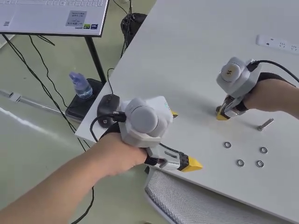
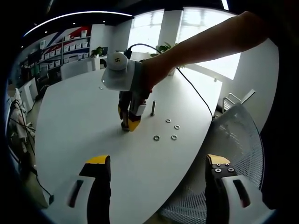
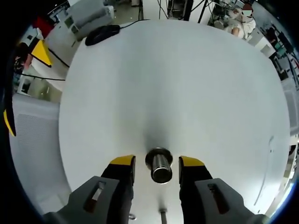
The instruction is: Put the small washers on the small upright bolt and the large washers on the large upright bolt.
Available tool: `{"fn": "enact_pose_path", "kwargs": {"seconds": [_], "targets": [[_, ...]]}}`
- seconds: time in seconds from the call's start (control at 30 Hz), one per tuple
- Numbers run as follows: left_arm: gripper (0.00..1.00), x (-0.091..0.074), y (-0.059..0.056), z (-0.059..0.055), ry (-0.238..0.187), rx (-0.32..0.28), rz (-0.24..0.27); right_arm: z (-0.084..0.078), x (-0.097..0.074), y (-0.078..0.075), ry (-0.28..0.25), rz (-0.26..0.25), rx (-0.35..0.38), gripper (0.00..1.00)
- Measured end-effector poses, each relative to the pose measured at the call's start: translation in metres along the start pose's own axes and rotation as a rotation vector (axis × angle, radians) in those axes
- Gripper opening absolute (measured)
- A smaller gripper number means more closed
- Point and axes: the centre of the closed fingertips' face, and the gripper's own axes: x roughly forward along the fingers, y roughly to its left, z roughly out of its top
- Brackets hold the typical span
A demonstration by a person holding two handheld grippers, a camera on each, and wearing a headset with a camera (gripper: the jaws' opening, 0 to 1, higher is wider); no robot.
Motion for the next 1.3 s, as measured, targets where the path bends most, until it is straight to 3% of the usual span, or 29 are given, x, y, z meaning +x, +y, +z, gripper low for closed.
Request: {"fn": "enact_pose_path", "kwargs": {"seconds": [0.47,0.53,0.6,0.9,1.3], "targets": [[0.83,-0.003,-0.001,0.000,0.014,0.024,0.008,0.006,-0.025,0.003,-0.036,0.005,0.006,0.38],[0.83,-0.005,-0.002,0.002,0.009,0.021,0.007,0.007,-0.031,0.002,-0.040,0.000,0.002,0.38],[0.83,-0.006,-0.003,0.002,0.012,0.027,0.009,0.006,-0.025,-0.002,-0.051,0.003,0.012,0.38],[0.83,-0.009,-0.010,0.009,0.011,0.047,0.013,0.003,-0.047,-0.005,-0.069,-0.005,0.026,0.37],[0.83,-0.011,-0.018,0.011,0.009,0.059,0.015,-0.002,-0.073,0.011,-0.078,-0.014,0.020,0.36]]}}
